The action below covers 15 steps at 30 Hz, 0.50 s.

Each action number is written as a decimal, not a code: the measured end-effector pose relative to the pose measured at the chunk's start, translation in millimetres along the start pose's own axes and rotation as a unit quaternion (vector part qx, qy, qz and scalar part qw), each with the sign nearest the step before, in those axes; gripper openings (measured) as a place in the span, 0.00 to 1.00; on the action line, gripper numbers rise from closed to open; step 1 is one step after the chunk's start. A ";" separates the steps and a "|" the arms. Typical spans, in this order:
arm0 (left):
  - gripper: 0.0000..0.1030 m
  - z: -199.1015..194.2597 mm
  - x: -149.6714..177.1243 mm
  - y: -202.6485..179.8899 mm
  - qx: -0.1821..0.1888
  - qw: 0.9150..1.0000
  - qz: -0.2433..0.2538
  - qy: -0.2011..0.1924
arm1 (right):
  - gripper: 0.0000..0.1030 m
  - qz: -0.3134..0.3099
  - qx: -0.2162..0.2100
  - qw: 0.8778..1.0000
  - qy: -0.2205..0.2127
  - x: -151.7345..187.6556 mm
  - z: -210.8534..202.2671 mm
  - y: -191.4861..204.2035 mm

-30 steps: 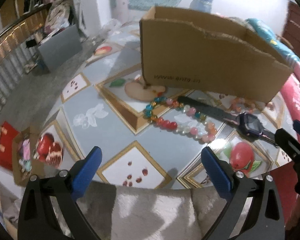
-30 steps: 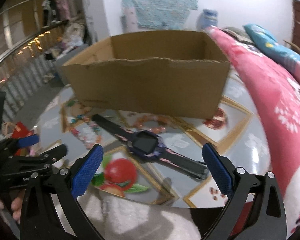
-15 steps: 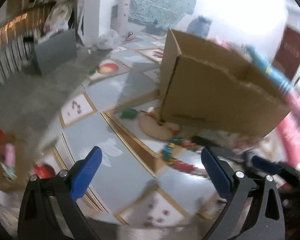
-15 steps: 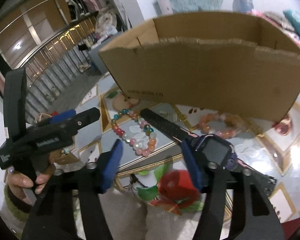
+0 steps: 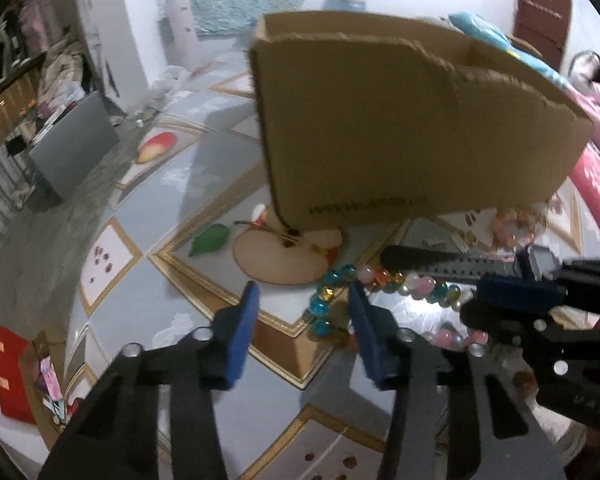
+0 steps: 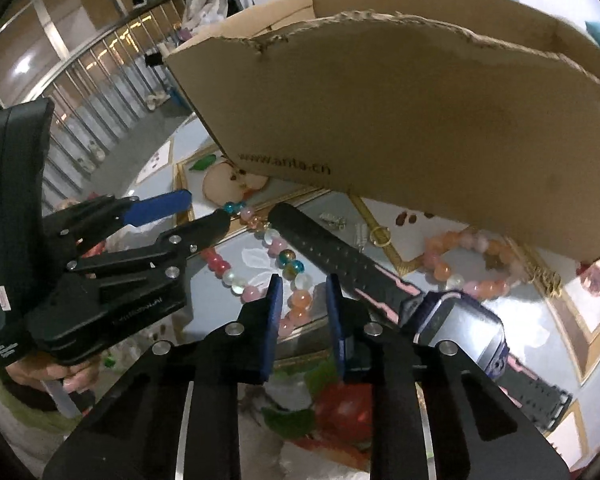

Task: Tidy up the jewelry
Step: 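Lower the left tool onto the multicolour bead bracelet and close it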

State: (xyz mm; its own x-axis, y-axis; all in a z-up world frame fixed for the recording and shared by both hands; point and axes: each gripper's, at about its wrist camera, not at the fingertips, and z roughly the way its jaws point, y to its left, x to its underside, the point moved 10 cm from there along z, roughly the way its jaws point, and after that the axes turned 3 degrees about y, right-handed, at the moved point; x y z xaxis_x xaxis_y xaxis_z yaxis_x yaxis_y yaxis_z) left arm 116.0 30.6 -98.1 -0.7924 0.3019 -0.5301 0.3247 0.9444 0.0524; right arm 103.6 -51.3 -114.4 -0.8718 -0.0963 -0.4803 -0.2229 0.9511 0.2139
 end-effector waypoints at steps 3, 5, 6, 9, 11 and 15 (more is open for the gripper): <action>0.34 4.4 0.0 -5.0 0.005 1.000 0.018 0.004 | 0.19 -0.016 0.014 1.000 0.001 -3.0 5.4 1.9; 0.31 6.1 -2.5 -6.6 0.008 1.000 0.026 0.007 | 0.18 -0.027 0.021 0.999 0.000 -4.3 6.7 2.2; 0.25 7.3 -3.6 -7.6 0.013 1.000 0.026 0.009 | 0.15 -0.033 0.027 0.999 -0.001 -5.3 7.5 2.2; 0.12 9.2 -7.3 -10.4 0.014 0.999 0.031 0.009 | 0.08 -0.047 0.033 0.998 -0.002 -8.7 11.0 3.4; 0.09 10.2 -9.4 -10.8 0.009 0.999 0.034 0.007 | 0.07 -0.041 0.021 0.999 -0.001 -10.1 11.0 1.2; 0.09 5.6 -10.2 -8.5 0.017 1.000 0.019 0.002 | 0.07 -0.017 -0.020 1.000 0.001 -10.0 5.8 -2.1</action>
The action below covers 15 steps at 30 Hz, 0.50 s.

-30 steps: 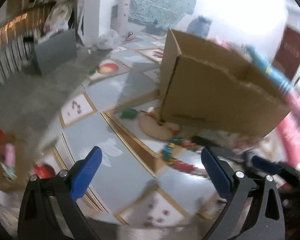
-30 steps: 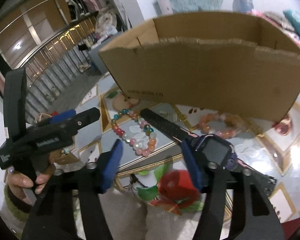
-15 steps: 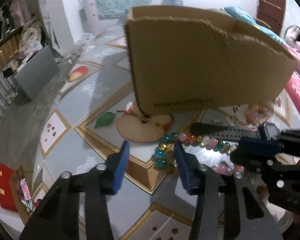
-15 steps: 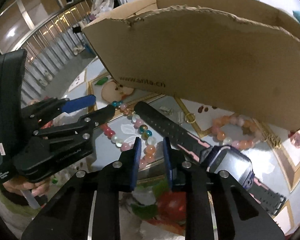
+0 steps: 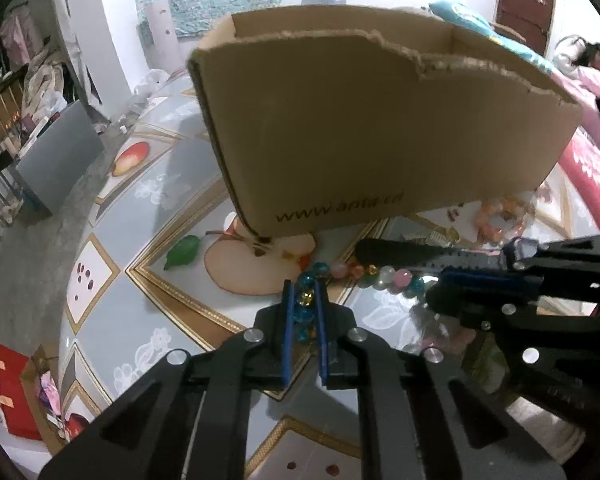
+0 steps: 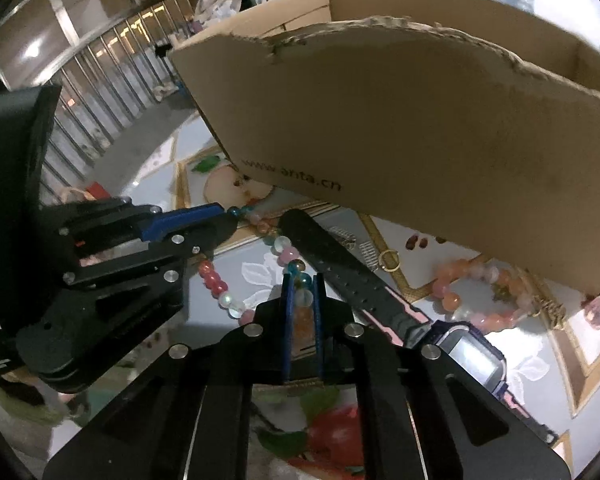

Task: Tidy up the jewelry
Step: 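Lower the left tool onto the multicolour bead bracelet and close it, then carry the bracelet into the cardboard box and open the left tool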

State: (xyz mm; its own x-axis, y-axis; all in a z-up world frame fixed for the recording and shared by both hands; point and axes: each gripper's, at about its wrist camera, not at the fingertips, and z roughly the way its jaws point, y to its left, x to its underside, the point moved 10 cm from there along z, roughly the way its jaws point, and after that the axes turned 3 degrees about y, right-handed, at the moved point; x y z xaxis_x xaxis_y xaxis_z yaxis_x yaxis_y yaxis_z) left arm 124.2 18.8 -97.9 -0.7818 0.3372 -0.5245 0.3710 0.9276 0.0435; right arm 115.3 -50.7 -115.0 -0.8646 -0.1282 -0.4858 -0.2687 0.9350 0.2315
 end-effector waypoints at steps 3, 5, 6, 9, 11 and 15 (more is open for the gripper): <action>0.09 -14.1 -2.0 0.0 0.008 1.000 -0.015 -0.011 | 0.07 0.002 -0.016 1.000 -0.010 -3.1 -9.7 3.7; 0.09 -23.7 -3.3 0.3 0.009 1.000 -0.021 -0.018 | 0.07 -0.005 -0.022 0.999 -0.025 -4.7 -21.8 8.2; 0.09 -32.1 -5.2 -0.2 0.012 0.999 -0.024 -0.025 | 0.07 -0.008 -0.023 0.999 -0.030 -4.1 -31.1 7.6; 0.09 -54.0 -13.0 -3.9 0.015 0.999 -0.028 -0.044 | 0.07 -0.020 -0.029 0.998 -0.056 -11.0 -55.1 13.5; 0.09 -77.2 -25.3 -6.5 0.014 0.997 -0.026 -0.070 | 0.07 -0.031 -0.028 0.996 -0.080 -19.4 -75.4 16.0; 0.09 -117.8 -58.6 -15.2 0.022 0.993 -0.015 -0.119 | 0.07 -0.052 -0.036 0.989 -0.134 -50.2 -120.8 19.4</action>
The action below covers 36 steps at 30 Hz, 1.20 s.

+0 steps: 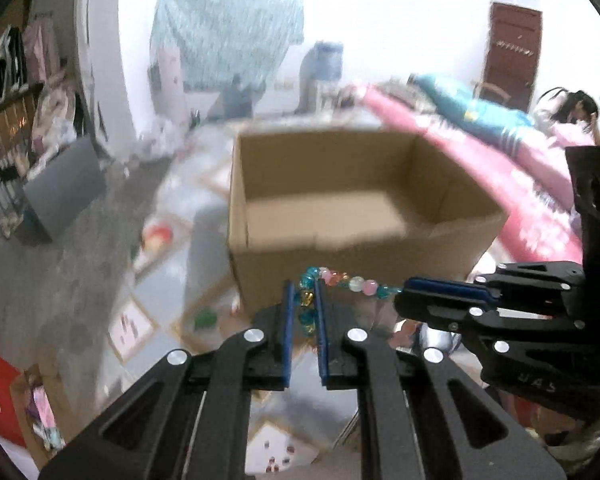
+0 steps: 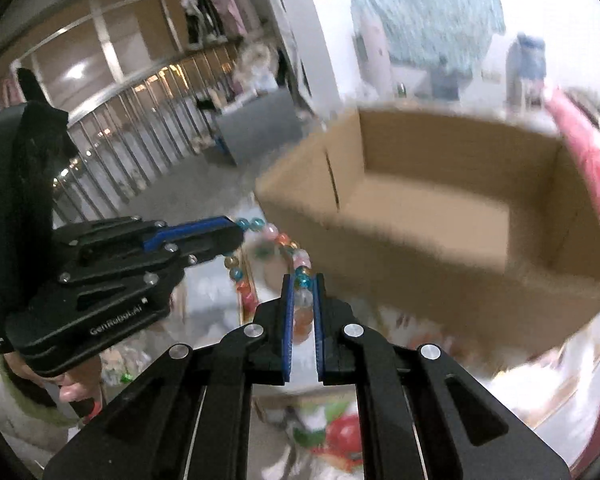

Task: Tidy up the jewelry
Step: 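Carry the bracelet into the cardboard box and open the left tool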

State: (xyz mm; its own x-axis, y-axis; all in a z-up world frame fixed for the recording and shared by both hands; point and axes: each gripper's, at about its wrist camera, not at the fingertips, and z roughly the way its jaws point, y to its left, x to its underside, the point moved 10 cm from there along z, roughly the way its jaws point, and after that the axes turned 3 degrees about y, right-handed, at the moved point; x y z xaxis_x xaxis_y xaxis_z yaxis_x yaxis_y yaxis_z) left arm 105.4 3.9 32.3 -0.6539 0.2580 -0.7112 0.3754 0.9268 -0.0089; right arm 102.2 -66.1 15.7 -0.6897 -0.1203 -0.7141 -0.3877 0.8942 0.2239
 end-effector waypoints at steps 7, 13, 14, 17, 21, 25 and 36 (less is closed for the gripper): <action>0.09 14.0 -84.9 -1.4 0.008 0.999 0.022 -0.033 | 0.07 -0.018 0.003 1.000 -0.011 -75.0 2.6 -29.8; 0.09 78.4 -120.3 8.4 0.009 0.999 0.032 0.020 | 0.07 0.036 -0.022 0.994 0.100 -101.9 84.1 -73.4; 0.09 92.6 -122.3 11.0 0.007 0.999 0.033 0.033 | 0.07 0.047 -0.023 0.992 0.118 -102.5 99.6 -77.8; 0.09 134.1 -122.6 19.4 0.000 0.997 0.034 0.075 | 0.07 0.069 -0.027 0.984 0.159 -102.9 126.1 -96.1; 0.10 172.8 -123.2 31.9 -0.022 0.993 0.039 0.110 | 0.07 0.102 -0.029 0.973 0.204 -102.4 164.2 -114.7; 0.10 189.7 -122.9 42.1 -0.041 0.990 0.041 0.125 | 0.11 0.148 -0.038 0.963 0.222 -102.6 176.4 -131.2; 0.26 125.5 -133.9 50.1 -0.038 0.998 0.009 0.055 | 0.12 0.136 -0.042 0.981 0.133 -132.0 108.0 -129.4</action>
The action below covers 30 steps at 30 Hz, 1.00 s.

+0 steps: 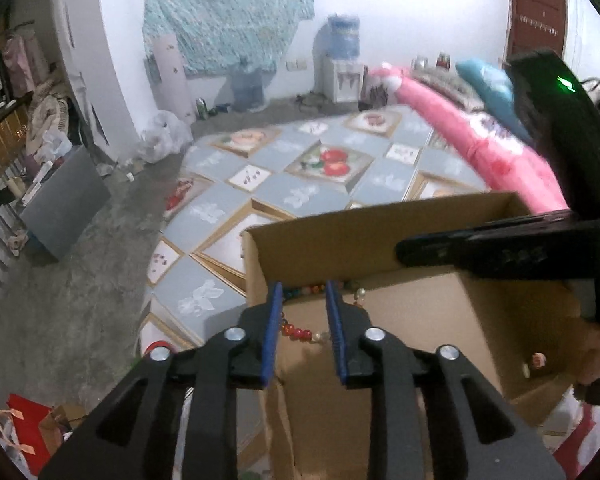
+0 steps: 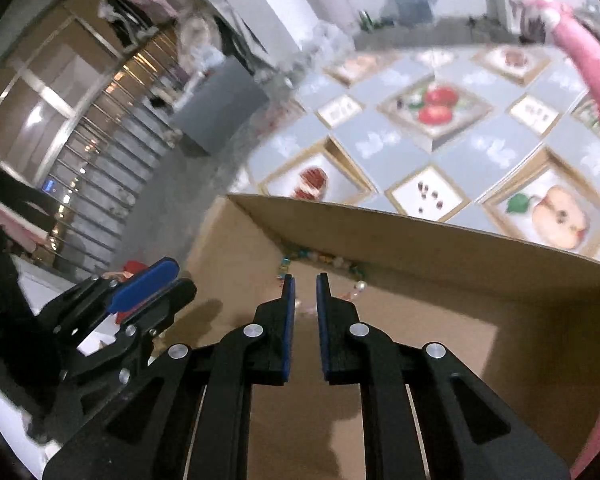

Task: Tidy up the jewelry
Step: 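Carry the bracelet into the cardboard box and open the left tool, then close the right tool around the black smartwatch face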

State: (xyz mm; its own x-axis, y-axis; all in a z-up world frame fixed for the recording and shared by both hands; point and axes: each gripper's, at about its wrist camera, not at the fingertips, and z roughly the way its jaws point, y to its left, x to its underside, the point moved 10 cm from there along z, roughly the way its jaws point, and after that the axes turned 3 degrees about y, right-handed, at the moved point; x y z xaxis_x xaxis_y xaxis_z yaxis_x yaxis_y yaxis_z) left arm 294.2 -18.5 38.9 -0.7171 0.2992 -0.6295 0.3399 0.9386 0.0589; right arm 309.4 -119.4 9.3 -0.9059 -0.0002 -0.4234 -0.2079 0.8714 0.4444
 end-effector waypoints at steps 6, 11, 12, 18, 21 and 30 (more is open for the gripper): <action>0.55 -78.1 30.3 6.1 0.003 0.998 -0.021 -0.062 | 0.24 -0.053 -0.002 0.993 -0.107 40.5 -101.7 27.1; 0.73 -112.3 83.8 1.5 0.010 0.997 -0.040 -0.068 | 0.37 -0.067 -0.001 0.985 -0.157 107.2 -155.2 32.4; 0.76 -112.6 95.6 0.3 0.012 0.997 -0.048 -0.064 | 0.41 -0.062 -0.002 0.985 -0.160 117.9 -157.8 29.8; 0.80 -66.6 178.6 -22.2 0.045 0.994 -0.098 0.014 | 0.48 0.011 -0.001 0.994 -0.109 192.2 -115.7 -9.0; 0.80 -40.3 207.9 -30.5 0.044 0.992 -0.107 0.049 | 0.48 0.034 0.009 0.997 -0.063 225.5 -78.5 -20.7; 0.79 -15.4 213.7 -43.9 0.055 0.993 -0.102 0.028 | 0.59 -0.074 0.112 0.991 -0.027 238.1 -18.9 -3.1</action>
State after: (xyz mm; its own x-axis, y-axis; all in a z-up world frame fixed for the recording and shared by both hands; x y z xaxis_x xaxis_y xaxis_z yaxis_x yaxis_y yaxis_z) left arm 116.7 6.9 -86.3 -0.8096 0.1171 -0.5752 0.2465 0.9572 -0.1520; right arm 87.4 -131.4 -78.0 -0.8495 -0.1150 -0.5150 -0.2445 0.9506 0.1910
